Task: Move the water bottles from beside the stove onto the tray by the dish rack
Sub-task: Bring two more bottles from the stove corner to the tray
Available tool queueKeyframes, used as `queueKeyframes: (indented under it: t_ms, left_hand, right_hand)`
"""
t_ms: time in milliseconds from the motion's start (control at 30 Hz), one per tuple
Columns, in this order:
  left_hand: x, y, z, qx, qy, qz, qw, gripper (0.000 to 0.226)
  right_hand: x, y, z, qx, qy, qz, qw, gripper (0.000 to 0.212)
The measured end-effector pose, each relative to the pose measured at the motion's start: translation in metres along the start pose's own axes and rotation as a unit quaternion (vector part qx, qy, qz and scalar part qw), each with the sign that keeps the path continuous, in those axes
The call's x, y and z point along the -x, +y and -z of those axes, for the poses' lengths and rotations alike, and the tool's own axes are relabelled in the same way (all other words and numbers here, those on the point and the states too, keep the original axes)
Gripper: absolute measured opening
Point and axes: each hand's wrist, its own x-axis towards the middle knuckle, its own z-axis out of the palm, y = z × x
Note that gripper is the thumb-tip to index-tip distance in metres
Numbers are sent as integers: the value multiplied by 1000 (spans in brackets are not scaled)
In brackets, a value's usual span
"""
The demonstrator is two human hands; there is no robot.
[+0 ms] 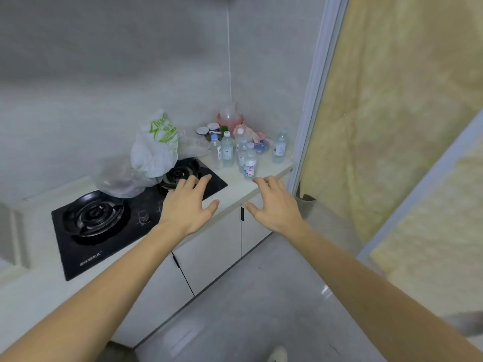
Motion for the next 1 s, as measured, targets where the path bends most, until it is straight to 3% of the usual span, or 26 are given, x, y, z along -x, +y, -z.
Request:
queueKeyframes:
  t_ms: [433,800,1000]
  left_hand:
    - [-210,21,-80,51,-70,69,994,68]
    - [-383,-3,-176,185,-134,75,971,65]
    - [-440,-11,-228,229,-176,67,955,74]
  right_hand:
    - [-202,141,-43,-37,-61,-11,997,71]
    - [-332,180,-129,-124,-143,-133,973,79]
    - [-377,180,-183,-140,-174,-152,963,83]
